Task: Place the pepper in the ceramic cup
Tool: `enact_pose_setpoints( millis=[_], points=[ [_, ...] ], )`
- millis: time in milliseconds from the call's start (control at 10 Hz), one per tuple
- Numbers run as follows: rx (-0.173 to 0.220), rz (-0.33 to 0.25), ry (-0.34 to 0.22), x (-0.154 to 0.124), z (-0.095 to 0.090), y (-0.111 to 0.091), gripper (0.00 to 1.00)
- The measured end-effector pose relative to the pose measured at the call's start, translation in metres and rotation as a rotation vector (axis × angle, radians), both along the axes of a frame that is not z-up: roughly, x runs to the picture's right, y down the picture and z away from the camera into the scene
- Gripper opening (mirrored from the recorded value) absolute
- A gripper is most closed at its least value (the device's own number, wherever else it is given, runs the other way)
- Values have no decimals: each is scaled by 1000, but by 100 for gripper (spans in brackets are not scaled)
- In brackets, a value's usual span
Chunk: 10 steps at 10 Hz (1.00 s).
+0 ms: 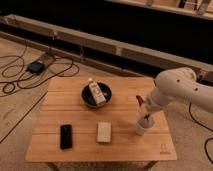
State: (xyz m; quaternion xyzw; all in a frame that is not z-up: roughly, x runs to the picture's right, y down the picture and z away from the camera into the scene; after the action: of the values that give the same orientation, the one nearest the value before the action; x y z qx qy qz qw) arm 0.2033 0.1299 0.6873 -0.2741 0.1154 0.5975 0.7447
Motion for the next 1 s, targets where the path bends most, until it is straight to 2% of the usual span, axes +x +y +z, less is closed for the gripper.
enact_pose_setpoints(
  millis=[400, 600, 1000],
  points=[
    [-12, -11, -1, 5, 3, 22, 1],
    [-18, -21, -2, 6, 6, 27, 15],
    [-31, -36, 6, 9, 15, 33, 56]
  ],
)
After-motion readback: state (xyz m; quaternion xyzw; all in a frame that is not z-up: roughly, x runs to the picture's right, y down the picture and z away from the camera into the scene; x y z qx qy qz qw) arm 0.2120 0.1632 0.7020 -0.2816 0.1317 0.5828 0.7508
